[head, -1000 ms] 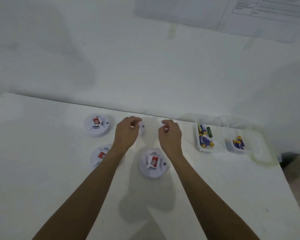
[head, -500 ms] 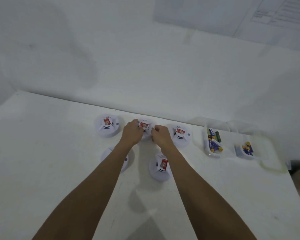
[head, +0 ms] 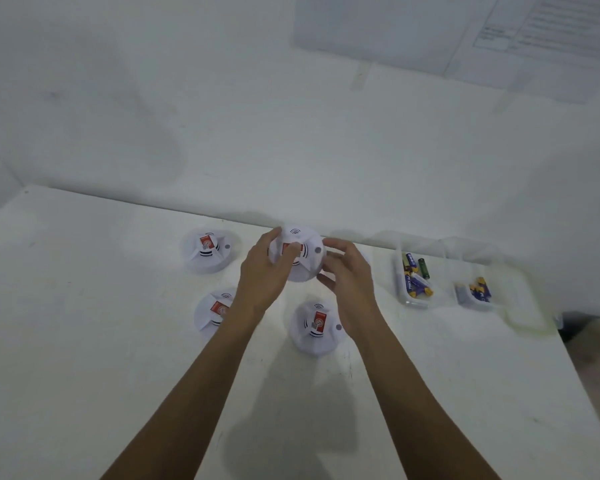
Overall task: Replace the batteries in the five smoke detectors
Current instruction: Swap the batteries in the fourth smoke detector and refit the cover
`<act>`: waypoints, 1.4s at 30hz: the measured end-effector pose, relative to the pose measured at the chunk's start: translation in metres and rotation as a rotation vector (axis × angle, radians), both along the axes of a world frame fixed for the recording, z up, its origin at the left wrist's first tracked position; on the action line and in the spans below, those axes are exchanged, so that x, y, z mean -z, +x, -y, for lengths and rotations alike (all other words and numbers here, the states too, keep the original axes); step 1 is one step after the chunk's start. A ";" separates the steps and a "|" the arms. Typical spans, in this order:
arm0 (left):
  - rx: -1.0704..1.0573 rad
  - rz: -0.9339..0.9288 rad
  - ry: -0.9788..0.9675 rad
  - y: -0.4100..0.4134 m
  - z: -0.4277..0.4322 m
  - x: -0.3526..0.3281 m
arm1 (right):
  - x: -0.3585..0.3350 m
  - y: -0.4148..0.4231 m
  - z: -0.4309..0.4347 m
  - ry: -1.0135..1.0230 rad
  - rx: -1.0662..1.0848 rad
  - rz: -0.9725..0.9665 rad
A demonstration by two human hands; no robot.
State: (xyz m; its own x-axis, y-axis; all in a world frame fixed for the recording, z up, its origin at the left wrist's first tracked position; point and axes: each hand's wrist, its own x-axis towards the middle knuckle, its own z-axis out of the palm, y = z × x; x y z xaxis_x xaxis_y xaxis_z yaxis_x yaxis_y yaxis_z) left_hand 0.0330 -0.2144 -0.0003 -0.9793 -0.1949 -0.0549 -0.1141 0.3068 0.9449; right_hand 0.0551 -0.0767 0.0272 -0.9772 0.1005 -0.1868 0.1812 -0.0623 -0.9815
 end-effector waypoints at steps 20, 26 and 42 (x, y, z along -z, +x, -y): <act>0.217 0.276 1.330 0.141 -0.033 -0.055 | -0.048 0.158 -0.013 0.770 0.074 -0.461; 0.217 0.293 1.314 0.151 -0.044 -0.051 | -0.053 0.165 -0.012 0.915 0.100 -0.388; 0.209 0.236 1.253 0.158 -0.044 -0.048 | -0.052 0.172 -0.002 0.968 0.072 -0.426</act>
